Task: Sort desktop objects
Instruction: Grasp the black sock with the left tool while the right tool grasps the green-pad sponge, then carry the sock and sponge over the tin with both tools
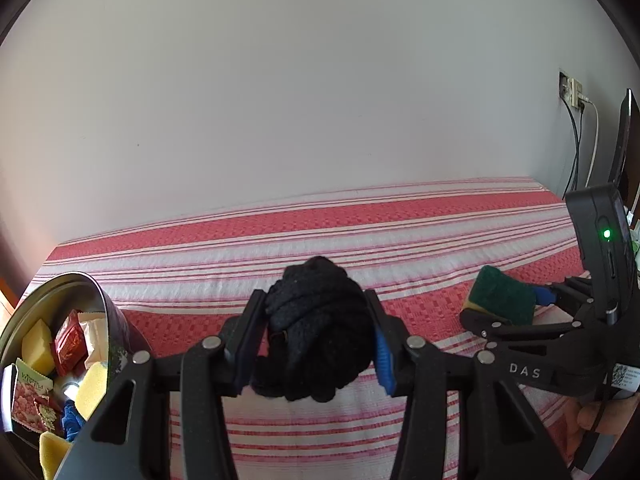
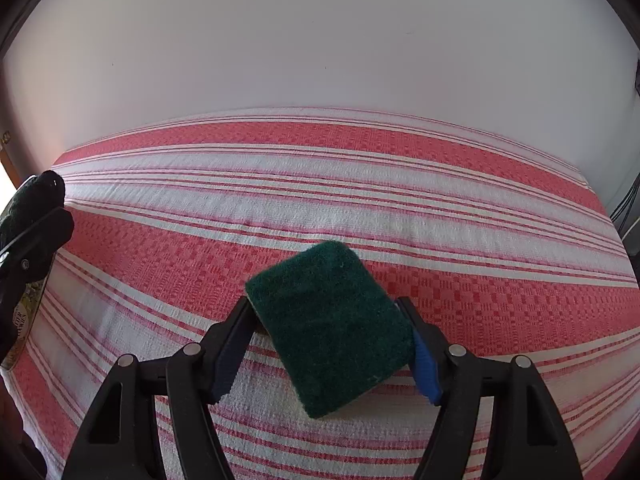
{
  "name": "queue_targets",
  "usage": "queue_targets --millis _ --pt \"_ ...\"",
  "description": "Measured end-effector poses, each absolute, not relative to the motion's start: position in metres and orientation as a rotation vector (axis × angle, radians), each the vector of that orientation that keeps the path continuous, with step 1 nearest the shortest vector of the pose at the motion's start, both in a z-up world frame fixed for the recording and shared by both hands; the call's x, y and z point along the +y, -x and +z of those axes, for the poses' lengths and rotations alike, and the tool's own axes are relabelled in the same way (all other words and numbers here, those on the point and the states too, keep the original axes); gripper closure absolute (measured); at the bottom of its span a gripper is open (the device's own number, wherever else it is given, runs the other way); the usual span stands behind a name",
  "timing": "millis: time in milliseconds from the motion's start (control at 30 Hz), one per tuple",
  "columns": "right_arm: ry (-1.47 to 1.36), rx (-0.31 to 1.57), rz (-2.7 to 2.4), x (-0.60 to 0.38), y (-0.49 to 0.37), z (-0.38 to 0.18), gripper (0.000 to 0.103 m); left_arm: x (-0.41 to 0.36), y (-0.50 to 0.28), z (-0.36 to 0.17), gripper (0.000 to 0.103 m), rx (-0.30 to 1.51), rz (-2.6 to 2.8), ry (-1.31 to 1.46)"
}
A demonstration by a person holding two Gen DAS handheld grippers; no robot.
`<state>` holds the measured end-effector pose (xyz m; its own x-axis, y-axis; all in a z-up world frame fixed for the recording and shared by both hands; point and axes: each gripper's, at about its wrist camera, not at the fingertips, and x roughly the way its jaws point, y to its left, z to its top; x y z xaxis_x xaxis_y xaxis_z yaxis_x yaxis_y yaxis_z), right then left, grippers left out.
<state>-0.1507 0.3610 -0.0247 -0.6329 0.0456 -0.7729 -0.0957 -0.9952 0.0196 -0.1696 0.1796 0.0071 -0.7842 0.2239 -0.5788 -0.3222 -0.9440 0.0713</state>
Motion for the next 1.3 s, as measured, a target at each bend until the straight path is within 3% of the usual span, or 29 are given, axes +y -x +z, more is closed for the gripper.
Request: queue_targets --millis 233,400,700,1300 --pt "1.16 0.402 2.837 0.376 0.117 -0.014 0.036 0.176 0.156 0.01 0.055 0.202 2.705 0.769" --pt "1.029 0.469 2.902 0.356 0.082 0.0 0.036 0.149 0.134 0.015 0.055 0.106 2.703 0.729" --pt "0.897 0.425 3.088 0.279 0.045 0.033 0.036 0.082 0.089 0.031 0.055 0.048 2.818 0.665" --pt "0.738 0.252 3.448 0.109 0.066 0.08 0.035 -0.06 0.076 0.038 0.055 -0.046 3.193 0.67"
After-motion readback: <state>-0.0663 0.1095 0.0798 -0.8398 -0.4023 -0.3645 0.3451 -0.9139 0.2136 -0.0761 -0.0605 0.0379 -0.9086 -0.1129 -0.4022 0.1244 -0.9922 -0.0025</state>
